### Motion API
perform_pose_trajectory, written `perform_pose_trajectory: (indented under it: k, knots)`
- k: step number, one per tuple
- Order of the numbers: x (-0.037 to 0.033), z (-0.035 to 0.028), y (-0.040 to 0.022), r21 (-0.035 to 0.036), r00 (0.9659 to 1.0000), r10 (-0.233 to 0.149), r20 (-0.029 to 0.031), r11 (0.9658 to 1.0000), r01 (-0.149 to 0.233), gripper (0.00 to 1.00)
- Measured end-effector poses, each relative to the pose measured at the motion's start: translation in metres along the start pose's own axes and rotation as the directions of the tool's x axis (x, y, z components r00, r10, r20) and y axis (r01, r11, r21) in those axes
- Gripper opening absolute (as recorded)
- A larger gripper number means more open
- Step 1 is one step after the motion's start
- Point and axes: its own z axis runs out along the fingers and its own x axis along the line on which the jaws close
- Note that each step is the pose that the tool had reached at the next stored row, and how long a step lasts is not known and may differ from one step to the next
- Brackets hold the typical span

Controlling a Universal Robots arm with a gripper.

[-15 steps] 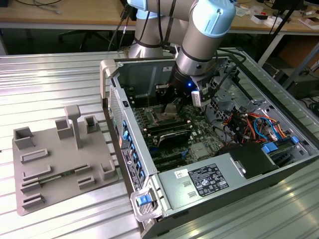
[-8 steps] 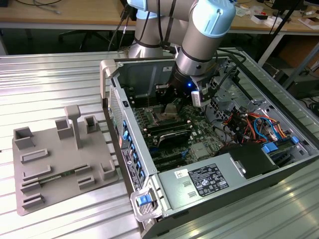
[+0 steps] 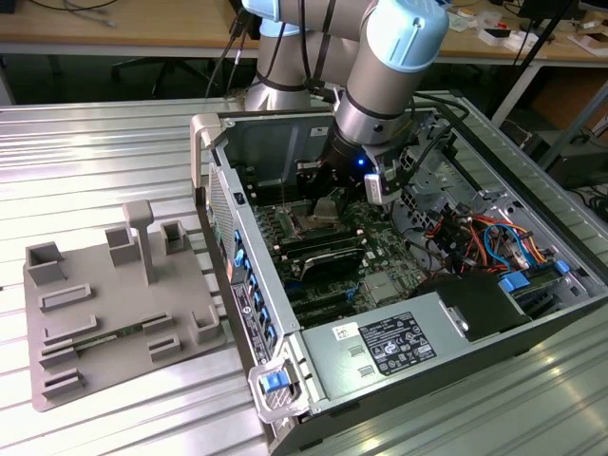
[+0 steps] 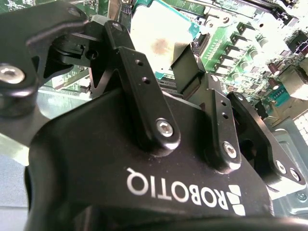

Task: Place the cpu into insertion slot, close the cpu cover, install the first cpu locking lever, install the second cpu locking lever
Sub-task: 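Place the cpu into insertion slot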

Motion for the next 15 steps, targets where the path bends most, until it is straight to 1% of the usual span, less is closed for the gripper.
perform_pose_trajectory:
  k: [15]
  knots:
    - [0.0000, 0.0012, -0.0001, -0.0002, 1.0000, 0.009, 0.0007, 1.0000, -0.009, 0.55]
